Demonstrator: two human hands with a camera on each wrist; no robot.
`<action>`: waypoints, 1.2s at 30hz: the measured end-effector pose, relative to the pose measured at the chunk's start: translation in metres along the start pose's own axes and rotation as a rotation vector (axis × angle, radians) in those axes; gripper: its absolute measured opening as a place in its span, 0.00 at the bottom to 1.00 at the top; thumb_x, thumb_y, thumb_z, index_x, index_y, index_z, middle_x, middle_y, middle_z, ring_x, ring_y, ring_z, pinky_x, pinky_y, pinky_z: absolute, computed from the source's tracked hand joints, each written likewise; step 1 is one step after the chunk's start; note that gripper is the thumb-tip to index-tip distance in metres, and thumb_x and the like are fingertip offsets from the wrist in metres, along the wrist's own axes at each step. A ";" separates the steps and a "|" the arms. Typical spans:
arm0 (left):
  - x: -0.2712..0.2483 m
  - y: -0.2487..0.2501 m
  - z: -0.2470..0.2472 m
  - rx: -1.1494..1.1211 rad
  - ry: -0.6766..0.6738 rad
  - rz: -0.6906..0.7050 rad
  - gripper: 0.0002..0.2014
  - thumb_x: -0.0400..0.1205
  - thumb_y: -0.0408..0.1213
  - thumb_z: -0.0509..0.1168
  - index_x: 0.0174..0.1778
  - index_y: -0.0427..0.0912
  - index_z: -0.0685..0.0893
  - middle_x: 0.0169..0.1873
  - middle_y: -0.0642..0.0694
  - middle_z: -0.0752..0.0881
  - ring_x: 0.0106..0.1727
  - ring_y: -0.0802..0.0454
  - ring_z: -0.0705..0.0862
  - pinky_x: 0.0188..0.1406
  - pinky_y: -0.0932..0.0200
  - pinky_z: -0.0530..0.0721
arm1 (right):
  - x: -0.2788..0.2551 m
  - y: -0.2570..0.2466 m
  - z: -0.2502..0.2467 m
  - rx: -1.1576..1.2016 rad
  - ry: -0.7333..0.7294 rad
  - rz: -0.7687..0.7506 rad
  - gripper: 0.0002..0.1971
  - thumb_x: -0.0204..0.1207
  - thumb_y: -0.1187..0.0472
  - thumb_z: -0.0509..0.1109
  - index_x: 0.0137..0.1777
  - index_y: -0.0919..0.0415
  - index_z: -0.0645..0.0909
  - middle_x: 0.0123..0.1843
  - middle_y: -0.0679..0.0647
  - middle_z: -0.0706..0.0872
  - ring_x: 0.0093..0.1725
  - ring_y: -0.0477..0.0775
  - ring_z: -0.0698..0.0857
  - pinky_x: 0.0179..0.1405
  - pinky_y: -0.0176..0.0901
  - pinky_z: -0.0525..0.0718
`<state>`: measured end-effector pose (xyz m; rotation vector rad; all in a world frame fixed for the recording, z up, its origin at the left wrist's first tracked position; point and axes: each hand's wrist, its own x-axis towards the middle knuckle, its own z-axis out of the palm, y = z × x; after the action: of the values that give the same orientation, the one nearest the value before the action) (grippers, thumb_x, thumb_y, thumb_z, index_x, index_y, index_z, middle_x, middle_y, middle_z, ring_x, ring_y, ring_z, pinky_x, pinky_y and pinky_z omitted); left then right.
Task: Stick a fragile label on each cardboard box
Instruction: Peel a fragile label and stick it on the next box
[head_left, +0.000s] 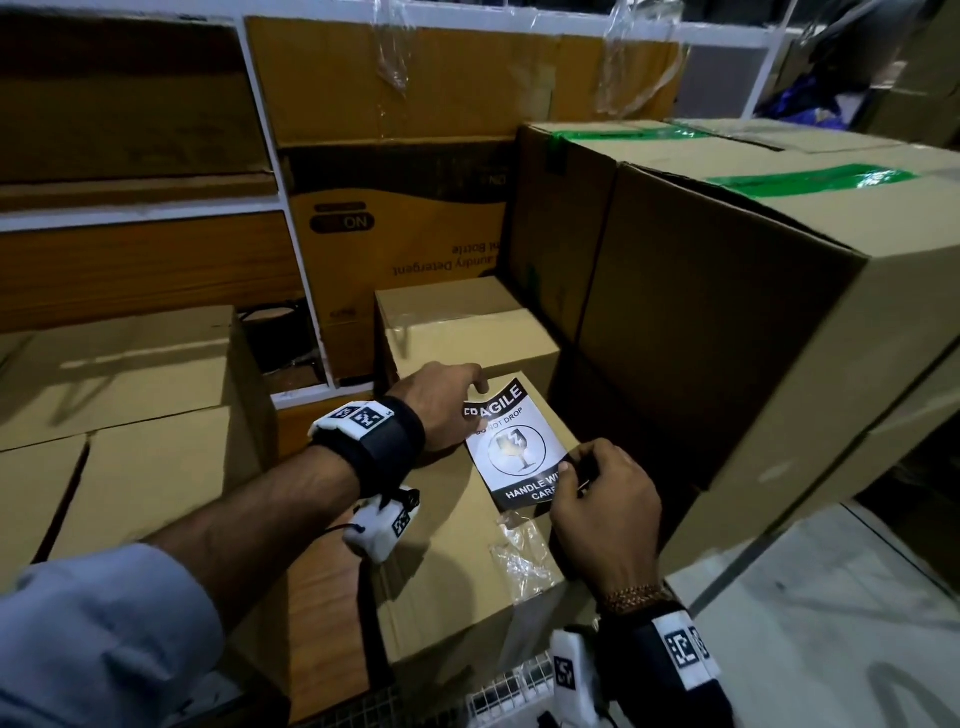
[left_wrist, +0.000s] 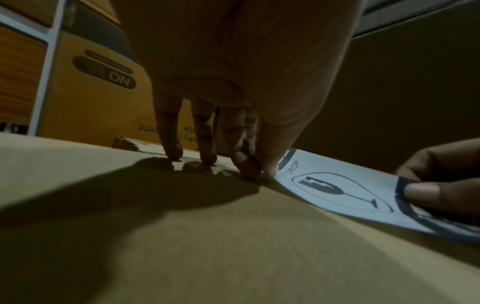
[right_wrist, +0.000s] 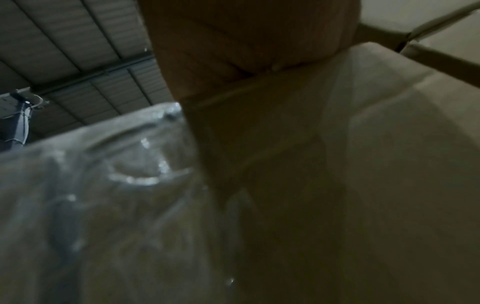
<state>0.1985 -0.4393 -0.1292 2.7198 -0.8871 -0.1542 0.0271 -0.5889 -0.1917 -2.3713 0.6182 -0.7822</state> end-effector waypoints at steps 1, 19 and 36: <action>0.000 0.001 0.001 0.004 -0.005 -0.004 0.23 0.79 0.52 0.77 0.68 0.56 0.80 0.55 0.48 0.88 0.52 0.46 0.87 0.53 0.48 0.89 | 0.000 0.000 0.000 0.000 -0.004 0.003 0.03 0.78 0.55 0.72 0.49 0.50 0.81 0.45 0.45 0.84 0.47 0.49 0.82 0.49 0.51 0.85; 0.005 0.007 0.009 0.086 -0.005 -0.038 0.25 0.81 0.51 0.75 0.73 0.60 0.77 0.57 0.46 0.87 0.50 0.44 0.88 0.46 0.48 0.91 | -0.003 -0.004 0.001 -0.041 -0.010 0.002 0.05 0.79 0.54 0.72 0.50 0.51 0.80 0.46 0.45 0.82 0.49 0.48 0.80 0.49 0.50 0.85; 0.004 0.008 0.008 0.089 -0.016 -0.022 0.24 0.82 0.49 0.74 0.74 0.66 0.76 0.58 0.45 0.87 0.50 0.44 0.88 0.45 0.47 0.92 | -0.003 -0.002 0.003 -0.067 -0.019 0.015 0.05 0.80 0.56 0.72 0.50 0.50 0.78 0.48 0.44 0.80 0.50 0.47 0.78 0.51 0.47 0.83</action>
<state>0.1956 -0.4498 -0.1343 2.8151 -0.8896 -0.1440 0.0274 -0.5850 -0.1934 -2.4293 0.6631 -0.7424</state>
